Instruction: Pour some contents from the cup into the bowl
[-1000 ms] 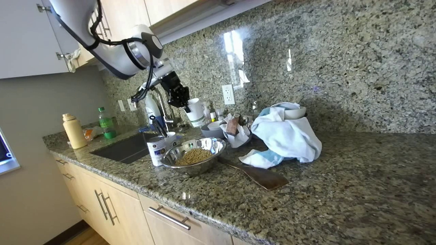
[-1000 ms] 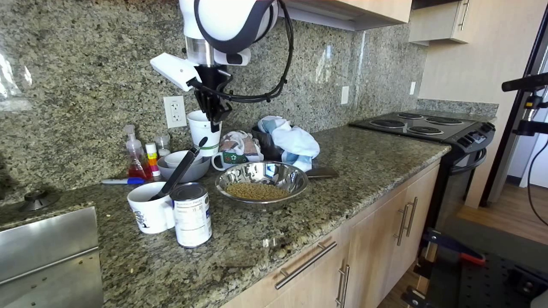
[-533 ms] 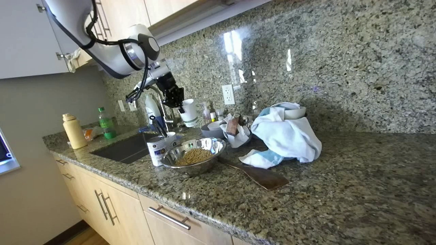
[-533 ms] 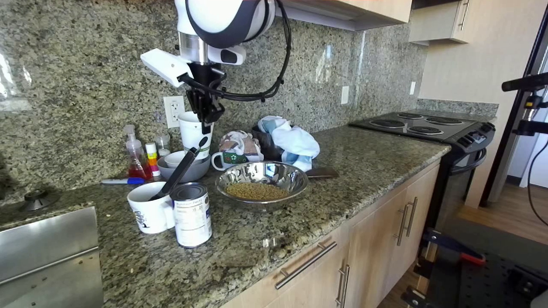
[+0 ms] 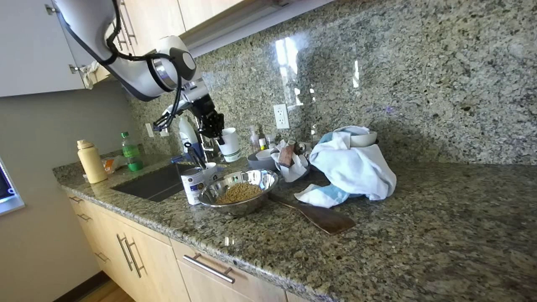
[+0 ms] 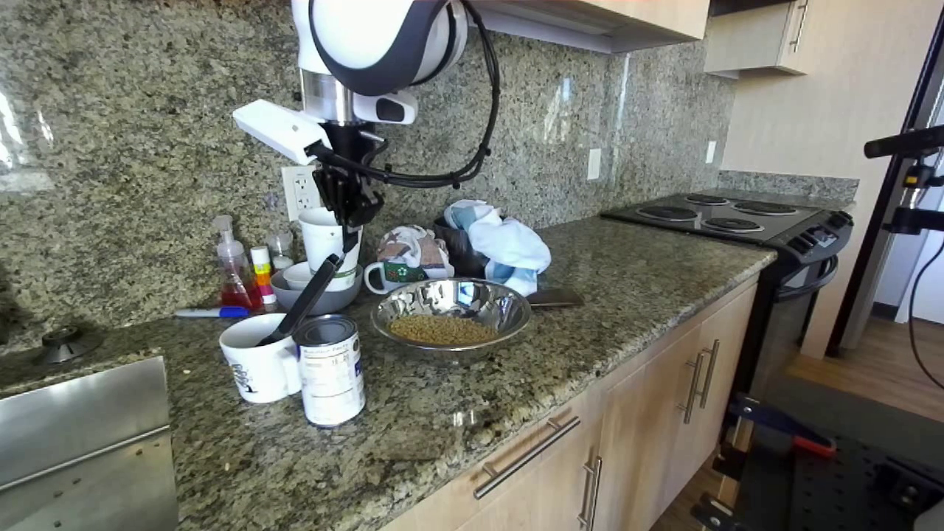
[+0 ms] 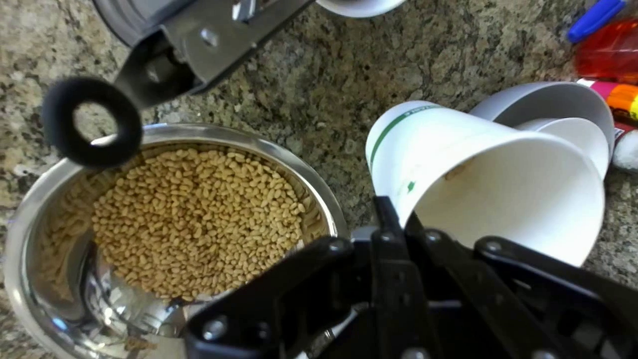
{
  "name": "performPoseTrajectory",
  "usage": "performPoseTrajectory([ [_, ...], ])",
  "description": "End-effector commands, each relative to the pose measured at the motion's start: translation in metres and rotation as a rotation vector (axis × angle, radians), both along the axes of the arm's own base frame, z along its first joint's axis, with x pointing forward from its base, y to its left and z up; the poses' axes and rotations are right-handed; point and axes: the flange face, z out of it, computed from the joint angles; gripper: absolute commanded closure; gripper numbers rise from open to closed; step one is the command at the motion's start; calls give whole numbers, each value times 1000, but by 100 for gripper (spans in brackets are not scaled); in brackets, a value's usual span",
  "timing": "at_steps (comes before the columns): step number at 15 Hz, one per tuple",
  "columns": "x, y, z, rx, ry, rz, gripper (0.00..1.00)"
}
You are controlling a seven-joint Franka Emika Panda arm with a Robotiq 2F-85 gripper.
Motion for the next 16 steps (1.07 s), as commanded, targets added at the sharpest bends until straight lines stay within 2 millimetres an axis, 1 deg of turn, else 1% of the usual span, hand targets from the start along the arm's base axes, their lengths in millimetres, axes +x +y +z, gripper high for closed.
performPoseTrajectory([
  [1, 2, 2, -8, 5, 31, 26, 99],
  [10, 2, 2, -46, -9, 98, 71, 99],
  [16, 2, 2, -63, -19, 127, 84, 99],
])
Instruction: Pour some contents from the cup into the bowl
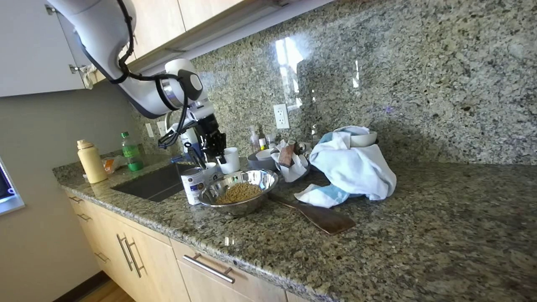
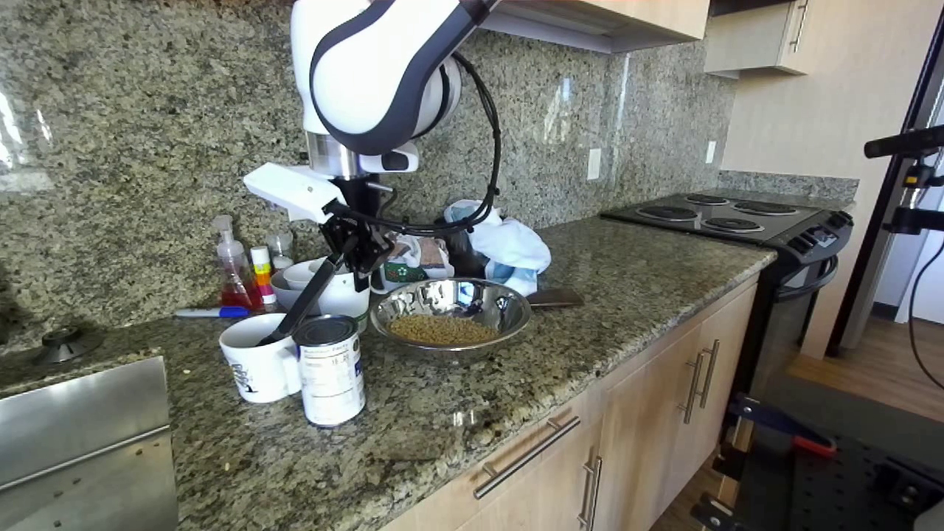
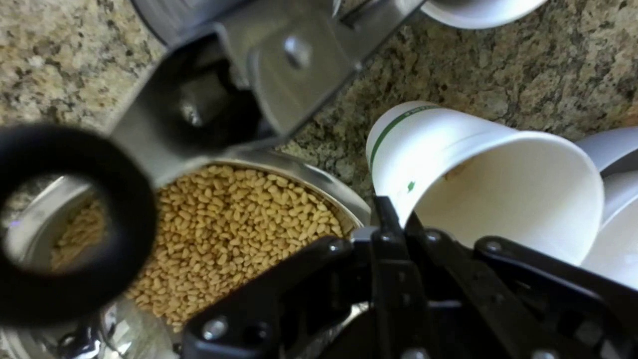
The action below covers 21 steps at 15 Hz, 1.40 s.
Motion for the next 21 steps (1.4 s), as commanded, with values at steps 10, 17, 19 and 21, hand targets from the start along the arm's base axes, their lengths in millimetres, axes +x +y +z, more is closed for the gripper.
performPoseTrajectory([
  [10, 1, 10, -12, 7, 65, 24, 42],
  [17, 5, -6, 16, 1, 39, 2, 0],
  [19, 5, -11, 29, 5, 23, -2, 0],
  [21, 2, -17, 42, 9, 17, 0, 0],
])
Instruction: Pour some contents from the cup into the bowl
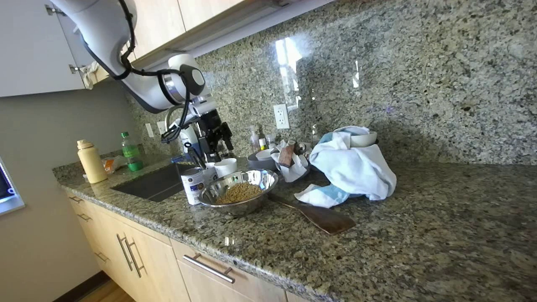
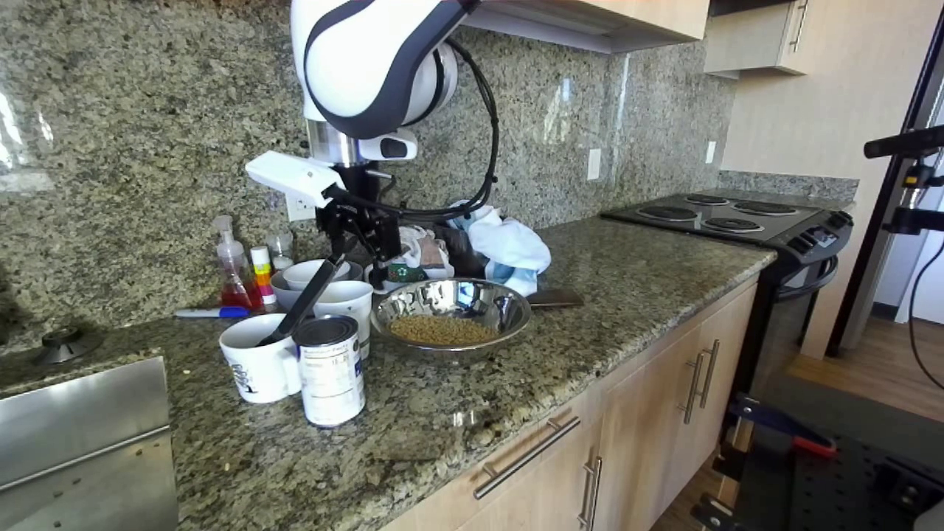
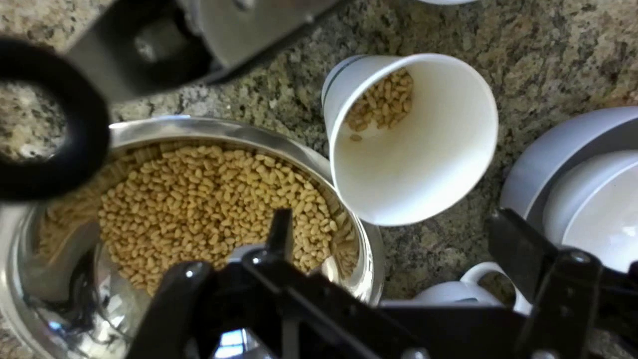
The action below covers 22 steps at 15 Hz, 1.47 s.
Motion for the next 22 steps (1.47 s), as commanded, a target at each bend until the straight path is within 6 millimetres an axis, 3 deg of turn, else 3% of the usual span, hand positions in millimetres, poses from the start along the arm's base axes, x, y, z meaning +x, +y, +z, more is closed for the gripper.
performPoseTrajectory([
  [1, -10, -13, 33, 8, 18, 16, 0],
  [7, -42, -45, 69, -67, 128, 89, 0],
  [11, -68, -79, 84, -78, 154, 172, 0],
  [18, -117, -133, 81, -10, 37, 502, 0],
  [22, -149, -150, 73, 40, 19, 660, 0],
])
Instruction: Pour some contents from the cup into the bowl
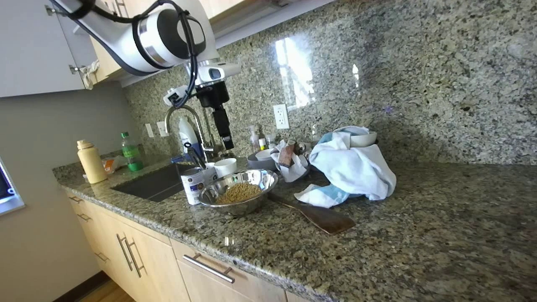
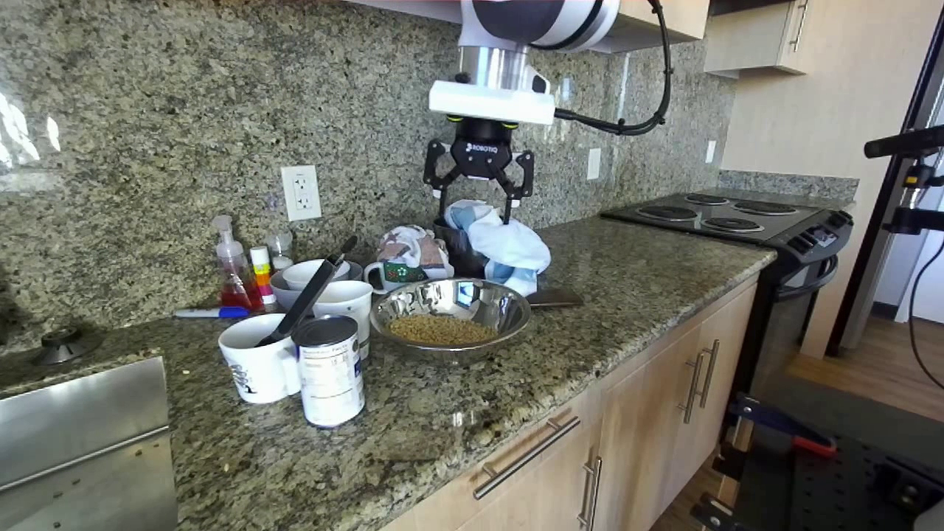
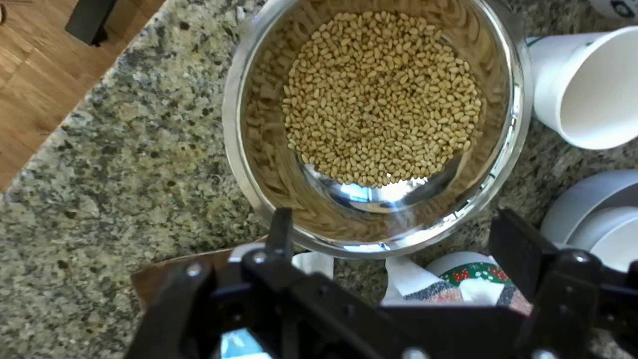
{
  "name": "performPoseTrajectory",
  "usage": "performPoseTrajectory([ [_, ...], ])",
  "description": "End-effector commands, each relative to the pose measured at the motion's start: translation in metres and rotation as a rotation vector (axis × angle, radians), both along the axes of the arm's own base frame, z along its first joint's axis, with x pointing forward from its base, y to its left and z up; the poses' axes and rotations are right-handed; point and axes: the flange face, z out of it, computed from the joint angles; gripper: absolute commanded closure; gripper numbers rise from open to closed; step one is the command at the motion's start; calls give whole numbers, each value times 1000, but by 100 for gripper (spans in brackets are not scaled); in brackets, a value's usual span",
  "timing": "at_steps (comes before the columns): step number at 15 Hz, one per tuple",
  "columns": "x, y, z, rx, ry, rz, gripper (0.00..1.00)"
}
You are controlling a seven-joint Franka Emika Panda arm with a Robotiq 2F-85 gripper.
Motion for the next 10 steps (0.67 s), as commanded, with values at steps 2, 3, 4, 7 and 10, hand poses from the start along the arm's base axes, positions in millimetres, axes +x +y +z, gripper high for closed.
performPoseTrajectory([
  [2, -45, -16, 0, 38, 8, 144, 0],
  [3, -50, -20, -1, 35, 20, 159, 0],
  [4, -54, -25, -2, 28, 28, 160, 0],
  [7, -46, -27, -7, 10, 30, 116, 0],
  [10, -53, -41, -9, 2, 37, 82, 0],
])
